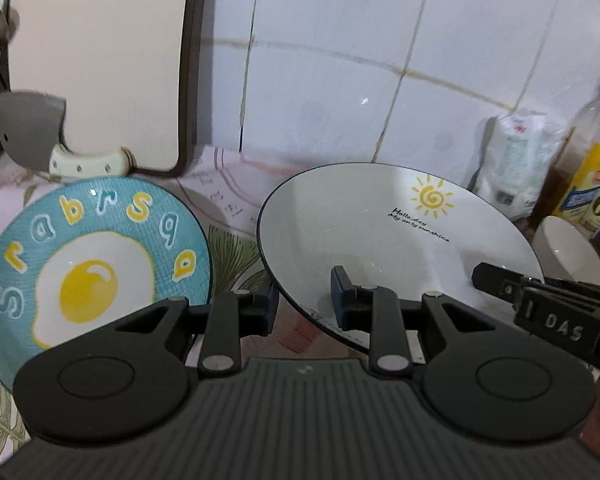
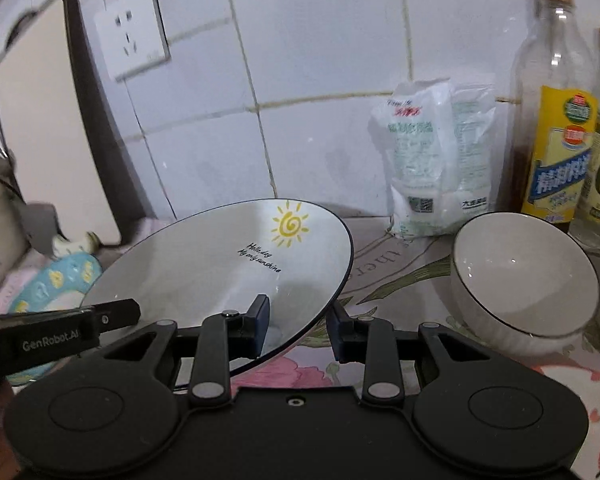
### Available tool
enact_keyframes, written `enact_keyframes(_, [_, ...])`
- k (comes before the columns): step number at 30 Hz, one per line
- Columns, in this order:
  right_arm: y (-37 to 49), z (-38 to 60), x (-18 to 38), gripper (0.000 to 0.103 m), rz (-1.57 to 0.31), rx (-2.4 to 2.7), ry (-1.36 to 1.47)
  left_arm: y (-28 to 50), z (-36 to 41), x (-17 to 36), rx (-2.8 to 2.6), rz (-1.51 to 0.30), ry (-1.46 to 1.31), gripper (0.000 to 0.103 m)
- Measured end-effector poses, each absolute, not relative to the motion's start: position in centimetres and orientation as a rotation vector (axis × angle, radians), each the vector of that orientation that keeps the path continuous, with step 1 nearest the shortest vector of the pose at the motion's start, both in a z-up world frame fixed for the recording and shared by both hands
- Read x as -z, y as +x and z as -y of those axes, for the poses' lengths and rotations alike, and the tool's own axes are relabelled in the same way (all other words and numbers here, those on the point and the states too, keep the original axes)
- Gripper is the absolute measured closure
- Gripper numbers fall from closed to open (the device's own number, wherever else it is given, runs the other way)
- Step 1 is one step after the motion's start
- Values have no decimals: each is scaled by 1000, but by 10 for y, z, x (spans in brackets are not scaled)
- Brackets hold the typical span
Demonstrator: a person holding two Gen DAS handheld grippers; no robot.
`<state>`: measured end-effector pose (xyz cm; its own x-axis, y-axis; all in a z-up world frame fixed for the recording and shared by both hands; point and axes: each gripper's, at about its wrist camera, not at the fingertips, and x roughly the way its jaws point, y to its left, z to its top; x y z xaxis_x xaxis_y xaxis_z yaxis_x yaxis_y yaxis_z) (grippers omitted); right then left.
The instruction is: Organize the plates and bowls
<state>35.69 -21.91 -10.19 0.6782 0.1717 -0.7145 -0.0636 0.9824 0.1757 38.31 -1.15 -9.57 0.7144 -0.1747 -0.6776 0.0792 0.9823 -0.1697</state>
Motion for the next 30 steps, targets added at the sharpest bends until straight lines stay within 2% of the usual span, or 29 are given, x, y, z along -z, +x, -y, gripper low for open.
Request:
enact_keyframes(8, [378, 211, 112, 67, -865, -99, 116, 399, 11, 105, 136, -811, -136, 78])
enact_keyframes(14, [390, 229, 124, 67, -996, -111, 198, 401, 12, 111, 152, -892, -130, 77])
enact_keyframes(16, [391, 227, 126, 66, -1020, -105, 154, 397, 14, 109, 132, -915, -91, 70])
enact_keyframes(17, [388, 226, 124, 58, -1005, -103, 134, 391, 15, 105, 102, -908, -60, 61])
enact_keyframes(18, [384, 226, 120, 54, -996, -89, 115, 386, 16, 101, 69, -896, -36, 57])
enact_keyframes(20, [375, 228, 111, 44, -971, -91, 112, 372, 18, 92, 64, -869, 3, 55])
enact_keyframes(26, [335, 239, 75, 41, -911, -187, 143, 335, 18, 69, 87, -860, 57, 48])
enact_keyframes(30, [303, 242, 45, 41, -804, -194, 111, 306, 20, 48, 96, -816, 112, 43])
